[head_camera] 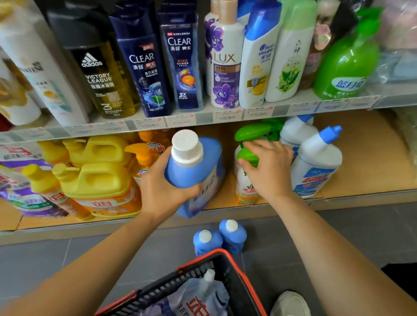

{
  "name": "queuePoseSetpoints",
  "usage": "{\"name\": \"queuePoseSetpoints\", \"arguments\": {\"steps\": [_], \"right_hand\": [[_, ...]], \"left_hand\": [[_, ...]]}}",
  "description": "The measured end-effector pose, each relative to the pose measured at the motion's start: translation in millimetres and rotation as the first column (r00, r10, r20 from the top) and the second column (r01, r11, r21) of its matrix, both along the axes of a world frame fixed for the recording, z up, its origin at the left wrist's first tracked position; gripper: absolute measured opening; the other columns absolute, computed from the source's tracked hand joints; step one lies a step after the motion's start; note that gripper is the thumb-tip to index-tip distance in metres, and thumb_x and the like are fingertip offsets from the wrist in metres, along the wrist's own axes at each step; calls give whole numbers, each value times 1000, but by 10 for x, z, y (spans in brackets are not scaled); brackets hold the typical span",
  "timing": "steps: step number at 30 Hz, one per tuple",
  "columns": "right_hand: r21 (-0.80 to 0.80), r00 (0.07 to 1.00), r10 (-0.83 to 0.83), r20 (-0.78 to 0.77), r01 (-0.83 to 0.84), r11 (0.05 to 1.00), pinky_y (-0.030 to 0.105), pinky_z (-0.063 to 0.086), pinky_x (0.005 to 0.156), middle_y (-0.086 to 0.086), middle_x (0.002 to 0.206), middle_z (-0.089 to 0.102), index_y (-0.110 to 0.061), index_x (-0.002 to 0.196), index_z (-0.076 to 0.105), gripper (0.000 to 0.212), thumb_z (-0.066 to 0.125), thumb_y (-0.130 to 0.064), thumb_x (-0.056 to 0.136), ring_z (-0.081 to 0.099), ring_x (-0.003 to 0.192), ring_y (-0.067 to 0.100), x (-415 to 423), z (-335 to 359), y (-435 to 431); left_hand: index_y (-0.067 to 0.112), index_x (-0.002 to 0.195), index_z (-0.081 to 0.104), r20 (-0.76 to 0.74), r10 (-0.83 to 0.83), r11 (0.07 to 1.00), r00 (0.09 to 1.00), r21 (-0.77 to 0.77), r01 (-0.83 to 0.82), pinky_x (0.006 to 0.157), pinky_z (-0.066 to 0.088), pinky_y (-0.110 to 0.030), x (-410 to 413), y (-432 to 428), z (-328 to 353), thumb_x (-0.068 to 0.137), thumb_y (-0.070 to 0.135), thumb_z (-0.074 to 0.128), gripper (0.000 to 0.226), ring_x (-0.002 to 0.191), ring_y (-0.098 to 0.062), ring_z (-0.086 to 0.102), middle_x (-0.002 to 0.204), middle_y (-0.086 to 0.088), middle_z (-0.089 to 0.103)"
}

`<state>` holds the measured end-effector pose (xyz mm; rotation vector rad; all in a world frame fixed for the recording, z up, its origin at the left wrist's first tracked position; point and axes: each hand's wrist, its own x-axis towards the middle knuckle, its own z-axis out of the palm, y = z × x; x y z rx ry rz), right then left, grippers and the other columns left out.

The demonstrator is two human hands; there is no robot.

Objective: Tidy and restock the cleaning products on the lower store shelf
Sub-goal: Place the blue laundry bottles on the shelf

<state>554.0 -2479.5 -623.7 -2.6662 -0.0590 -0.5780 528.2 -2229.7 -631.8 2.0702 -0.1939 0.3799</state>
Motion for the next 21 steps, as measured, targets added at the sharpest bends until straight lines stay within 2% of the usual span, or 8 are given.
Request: {"name": "queuePoseSetpoints", "arguments": {"steps": [7, 9, 10, 13, 15, 17, 19, 21], "right_hand": [[35, 994, 27, -110, -24, 999, 43, 19, 114, -1, 142, 56, -26, 135, 61, 54, 74, -27, 83, 34, 143, 25, -159, 216, 110], [152, 995, 95, -26, -90, 984, 45, 28, 112, -1, 133, 62, -23, 127, 68, 46, 74, -19, 82, 44, 136, 23, -291, 291, 232], [311, 988, 154, -27, -138, 940, 45, 36, 108, -1, 126, 67, -21, 121, 71, 38, 72, -16, 84, 51, 128, 21, -360, 325, 306], [781, 851, 463, -249, -107, 615, 28, 43, 103, -11, 110, 73, -33, 102, 76, 16, 61, -31, 96, 60, 120, 13, -594, 457, 524], [839, 689, 620, -375, -32, 543, 28, 45, 99, -11, 104, 75, -35, 91, 78, 30, 57, -56, 90, 65, 110, 8, -731, 513, 598], [889, 566, 722, -398, 44, 455, 33, 52, 91, 7, 104, 75, -23, 96, 77, 53, 61, -69, 76, 70, 99, 21, -805, 525, 632], [931, 493, 797, -350, 93, 352, 43, 49, 91, 19, 97, 68, -9, 102, 71, 59, 65, -62, 76, 65, 91, 32, -851, 562, 690], [953, 447, 842, -303, 130, 274, 45, 44, 85, 15, 81, 62, -6, 95, 65, 48, 65, -52, 81, 57, 75, 29, -913, 635, 774]], "left_hand": [[35, 115, 64, -75, -194, 980, 978, -64, 189, 77, 57, -20, -275, 359, 501, 56, 35, 91, 65, 102, -7, 69, 109, 17, 71], [38, 116, 64, -92, -261, 964, 961, -71, 255, 79, 58, -22, -383, 471, 627, 55, 35, 93, 68, 103, -7, 69, 111, 17, 71], [39, 117, 64, -106, -286, 957, 952, -81, 278, 79, 58, -22, -441, 528, 685, 54, 35, 93, 69, 103, -6, 69, 111, 17, 72], [34, 118, 67, -148, -355, 932, 923, -141, 335, 82, 57, -23, -609, 706, 822, 53, 33, 94, 71, 107, -10, 69, 115, 12, 73], [26, 119, 69, -175, -389, 914, 905, -201, 354, 83, 58, -26, -708, 824, 883, 54, 29, 95, 70, 108, -16, 70, 117, 5, 74], [22, 118, 71, -192, -401, 899, 896, -270, 344, 83, 58, -27, -804, 919, 929, 54, 26, 95, 68, 108, -17, 71, 117, 1, 75], [22, 115, 73, -202, -406, 885, 891, -332, 328, 81, 58, -28, -892, 1010, 951, 53, 24, 95, 65, 107, -18, 71, 116, -1, 75], [22, 114, 74, -220, -414, 868, 883, -386, 311, 82, 59, -32, -969, 1103, 941, 53, 23, 94, 64, 108, -23, 71, 117, -5, 75]]}}
